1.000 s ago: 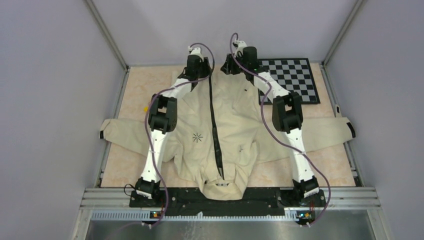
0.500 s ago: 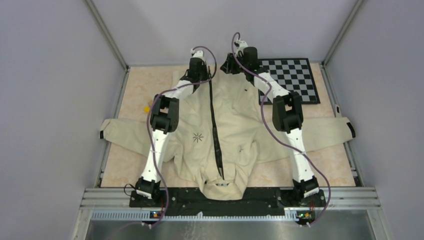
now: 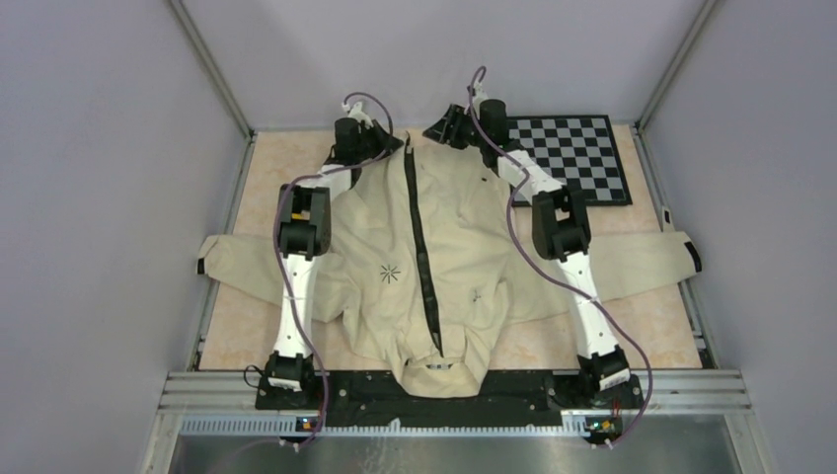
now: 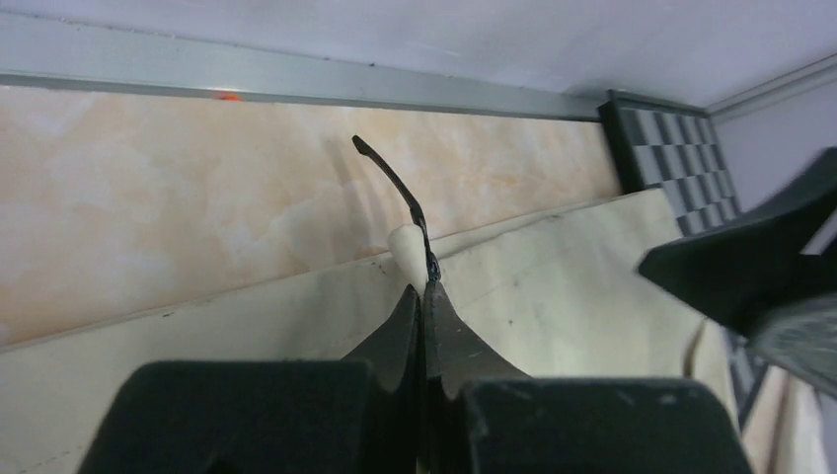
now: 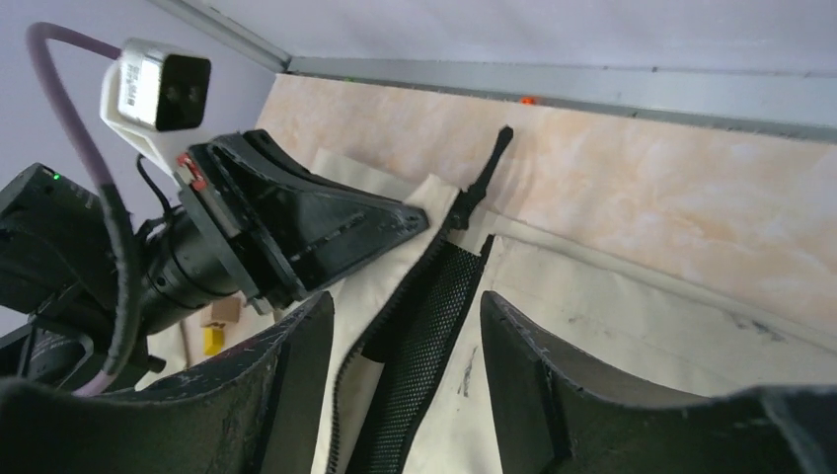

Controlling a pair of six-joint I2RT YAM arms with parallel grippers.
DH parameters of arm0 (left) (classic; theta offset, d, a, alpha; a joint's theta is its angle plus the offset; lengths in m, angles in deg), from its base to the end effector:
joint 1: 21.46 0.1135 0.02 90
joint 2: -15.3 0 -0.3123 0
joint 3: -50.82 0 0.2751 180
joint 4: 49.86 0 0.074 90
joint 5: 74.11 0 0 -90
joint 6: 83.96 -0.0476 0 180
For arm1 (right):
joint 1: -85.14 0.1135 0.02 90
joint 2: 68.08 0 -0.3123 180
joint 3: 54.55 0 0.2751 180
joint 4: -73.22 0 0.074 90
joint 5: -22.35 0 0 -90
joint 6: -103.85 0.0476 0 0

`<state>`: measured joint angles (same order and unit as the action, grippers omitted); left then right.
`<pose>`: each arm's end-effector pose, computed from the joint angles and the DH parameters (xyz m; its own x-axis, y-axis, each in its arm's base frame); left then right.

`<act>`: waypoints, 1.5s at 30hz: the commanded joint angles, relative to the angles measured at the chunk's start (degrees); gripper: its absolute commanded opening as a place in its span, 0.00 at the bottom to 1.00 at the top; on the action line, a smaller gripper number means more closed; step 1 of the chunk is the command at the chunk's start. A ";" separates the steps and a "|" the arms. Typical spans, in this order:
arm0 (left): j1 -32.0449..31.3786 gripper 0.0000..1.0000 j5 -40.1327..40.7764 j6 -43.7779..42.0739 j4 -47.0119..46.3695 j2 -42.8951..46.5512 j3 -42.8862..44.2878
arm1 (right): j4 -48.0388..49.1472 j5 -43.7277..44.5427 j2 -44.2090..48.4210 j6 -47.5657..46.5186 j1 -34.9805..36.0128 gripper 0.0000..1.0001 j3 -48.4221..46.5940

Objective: Zip up the jacket

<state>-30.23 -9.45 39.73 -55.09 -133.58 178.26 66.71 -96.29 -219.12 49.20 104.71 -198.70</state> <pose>0.6450 -0.1201 0.1417 -0.5313 -0.4253 -0.7327 0.2996 0.7147 -0.6321 0.6321 0.2489 0.2049 -0.6024 0.3248 -0.7292 -0.4718 0.5920 0.6534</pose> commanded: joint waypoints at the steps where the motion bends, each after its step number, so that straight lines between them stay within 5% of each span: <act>1: 1.04 0.00 -10.12 8.78 -12.38 1.44 -2.47 | 8.64 -4.04 -3.33 10.89 -0.52 0.56 -2.26; 15: 1.58 0.00 -14.57 19.66 -27.16 -0.46 -6.26 | 20.58 -5.71 -10.90 26.61 0.21 0.51 -4.22; 21: 1.57 0.00 -13.83 21.49 -29.67 -0.04 -8.07 | 26.06 -6.28 -12.12 29.08 1.32 0.42 -4.21; 35: 1.57 0.00 -13.66 26.20 -36.55 0.68 -10.87 | 25.73 -5.74 -13.12 28.78 3.30 0.39 -5.04; 45: 1.61 0.00 -13.46 26.37 -36.93 1.04 -11.36 | 31.29 -6.58 -12.51 29.46 3.29 0.18 -3.63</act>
<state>-28.46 -22.21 65.96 -87.59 -133.85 167.37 92.00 -101.86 -232.34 78.40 107.60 -201.08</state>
